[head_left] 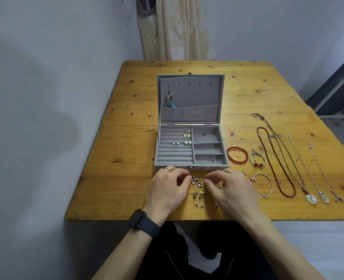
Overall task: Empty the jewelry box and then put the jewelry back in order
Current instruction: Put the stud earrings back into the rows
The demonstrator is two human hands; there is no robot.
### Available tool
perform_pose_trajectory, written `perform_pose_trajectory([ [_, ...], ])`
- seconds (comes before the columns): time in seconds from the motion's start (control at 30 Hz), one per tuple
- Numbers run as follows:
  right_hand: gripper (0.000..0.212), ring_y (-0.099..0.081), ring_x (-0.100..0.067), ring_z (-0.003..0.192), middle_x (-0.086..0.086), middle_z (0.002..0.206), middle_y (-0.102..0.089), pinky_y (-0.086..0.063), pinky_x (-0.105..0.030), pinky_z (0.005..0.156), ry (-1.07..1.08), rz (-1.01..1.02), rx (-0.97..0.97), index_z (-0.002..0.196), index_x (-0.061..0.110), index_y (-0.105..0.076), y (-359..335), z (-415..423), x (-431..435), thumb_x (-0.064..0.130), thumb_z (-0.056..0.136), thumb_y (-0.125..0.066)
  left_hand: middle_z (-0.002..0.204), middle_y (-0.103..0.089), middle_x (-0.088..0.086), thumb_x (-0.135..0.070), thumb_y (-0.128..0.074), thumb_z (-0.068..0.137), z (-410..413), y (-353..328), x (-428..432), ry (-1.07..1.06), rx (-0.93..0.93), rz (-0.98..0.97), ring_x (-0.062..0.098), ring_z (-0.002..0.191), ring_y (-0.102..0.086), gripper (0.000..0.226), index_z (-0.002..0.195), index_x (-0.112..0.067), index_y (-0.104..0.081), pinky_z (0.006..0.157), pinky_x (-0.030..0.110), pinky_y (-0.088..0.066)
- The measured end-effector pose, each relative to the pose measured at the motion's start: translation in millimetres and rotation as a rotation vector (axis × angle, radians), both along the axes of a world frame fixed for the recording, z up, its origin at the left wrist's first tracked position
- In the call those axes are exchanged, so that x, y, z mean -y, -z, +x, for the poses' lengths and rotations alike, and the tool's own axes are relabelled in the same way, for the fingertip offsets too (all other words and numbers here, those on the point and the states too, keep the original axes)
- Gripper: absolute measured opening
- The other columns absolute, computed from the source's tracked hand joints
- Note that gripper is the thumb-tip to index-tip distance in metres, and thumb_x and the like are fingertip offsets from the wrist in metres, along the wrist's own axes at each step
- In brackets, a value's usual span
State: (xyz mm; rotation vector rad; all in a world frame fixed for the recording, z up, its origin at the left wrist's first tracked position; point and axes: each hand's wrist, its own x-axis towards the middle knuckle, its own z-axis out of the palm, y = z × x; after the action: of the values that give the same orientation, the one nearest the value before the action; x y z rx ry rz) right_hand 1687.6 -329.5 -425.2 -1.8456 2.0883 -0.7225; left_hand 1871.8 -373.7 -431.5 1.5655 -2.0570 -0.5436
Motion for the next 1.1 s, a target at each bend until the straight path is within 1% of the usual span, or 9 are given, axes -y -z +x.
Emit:
perform_pose_trajectory([
  [0.17,0.03,-0.061,-0.013,0.099,0.014,0.102,-0.07,-0.048,-0.029,0.081,0.02,0.033,-0.009,0.105,0.035,-0.076,-4.7,9.6,10.6,0.056,0.088,-0.062,0.108,-0.068,-0.013,-0.051,-0.057,0.093,-13.3,-5.2,-0.5,-0.083,0.101,0.009,0.011,0.102,-0.063,0.029,0.11,-0.035,-0.074,0.081,0.026,-0.049],
  [0.23,0.036,-0.061,-0.014,0.105,0.013,0.11,-0.069,-0.051,-0.032,0.085,0.001,0.069,-0.025,0.113,0.035,-0.074,-5.8,12.5,13.0,0.059,0.09,-0.059,0.107,-0.068,-0.013,-0.052,-0.059,0.092,-14.4,-5.1,-1.7,-0.09,0.111,0.011,0.011,0.102,-0.063,0.028,0.109,-0.037,-0.074,0.081,0.026,-0.049],
  [0.33,0.037,-0.06,-0.016,0.107,0.011,0.113,-0.068,-0.05,-0.032,0.086,-0.029,0.11,-0.055,0.119,0.035,-0.072,-7.9,14.0,13.6,0.057,0.093,-0.057,0.107,-0.067,-0.013,-0.052,-0.06,0.091,-13.8,-6.7,-1.9,-0.081,0.1,0.04,0.011,0.101,-0.063,0.028,0.11,-0.039,-0.074,0.083,0.028,-0.051],
  [0.53,0.026,-0.062,-0.019,0.105,0.007,0.108,-0.071,-0.049,-0.034,0.087,-0.054,0.081,-0.015,0.114,0.032,-0.075,-4.9,11.6,13.6,0.042,0.094,-0.061,0.102,-0.066,-0.013,-0.052,-0.061,0.09,-14.2,-9.7,-0.8,-0.042,0.1,0.075,0.009,0.101,-0.061,0.024,0.109,-0.043,-0.073,0.083,0.026,-0.049],
  [0.67,0.019,-0.065,-0.019,0.096,0.006,0.101,-0.074,-0.051,-0.034,0.083,-0.053,0.009,0.041,0.106,0.028,-0.078,-2.7,9.0,10.4,0.035,0.092,-0.067,0.102,-0.065,-0.013,-0.048,-0.057,0.092,-13.4,-9.0,-1.7,-0.031,0.112,0.06,0.012,0.101,-0.062,0.025,0.111,-0.042,-0.073,0.083,0.028,-0.051],
  [0.8,0.014,-0.067,-0.014,0.088,0.008,0.096,-0.075,-0.05,-0.029,0.077,-0.011,-0.062,0.099,0.1,0.027,-0.079,-1.0,5.1,5.7,0.033,0.09,-0.071,0.105,-0.066,-0.012,-0.052,-0.053,0.092,-16.9,-10.0,-3.8,-0.058,0.122,0.053,0.013,0.102,-0.062,0.029,0.111,-0.04,-0.072,0.083,0.029,-0.052],
  [0.9,0.012,-0.067,-0.006,0.081,0.011,0.09,-0.075,-0.054,-0.03,0.077,0.012,-0.11,0.214,0.097,0.025,-0.079,-2.7,-0.4,0.1,0.03,0.089,-0.073,0.107,-0.066,-0.013,-0.06,-0.056,0.09,-22.9,-11.0,-5.2,-0.077,0.139,0.035,0.011,0.102,-0.062,0.035,0.111,-0.038,-0.074,0.082,0.027,-0.051],
  [1.0,0.009,-0.064,0.0,0.074,0.016,0.082,-0.073,-0.053,-0.023,0.071,0.025,-0.148,0.338,0.096,0.026,-0.079,-9.4,-6.3,-7.8,0.028,0.089,-0.074,0.109,-0.069,-0.011,-0.053,-0.059,0.091,-28.9,-11.3,-4.9,-0.089,0.148,0.018,0.011,0.103,-0.063,0.032,0.108,-0.032,-0.076,0.084,0.026,-0.048],
  [1.1,0.01,-0.064,0.0,0.078,0.017,0.08,-0.072,-0.048,-0.014,0.065,0.028,-0.172,0.442,0.098,0.026,-0.079,-15.6,-11.1,-15.1,0.029,0.089,-0.073,0.107,-0.071,-0.008,-0.045,-0.061,0.092,-30.4,-12.8,-1.6,-0.104,0.148,0.008,0.013,0.103,-0.064,0.026,0.105,-0.03,-0.077,0.086,0.027,-0.048],
])
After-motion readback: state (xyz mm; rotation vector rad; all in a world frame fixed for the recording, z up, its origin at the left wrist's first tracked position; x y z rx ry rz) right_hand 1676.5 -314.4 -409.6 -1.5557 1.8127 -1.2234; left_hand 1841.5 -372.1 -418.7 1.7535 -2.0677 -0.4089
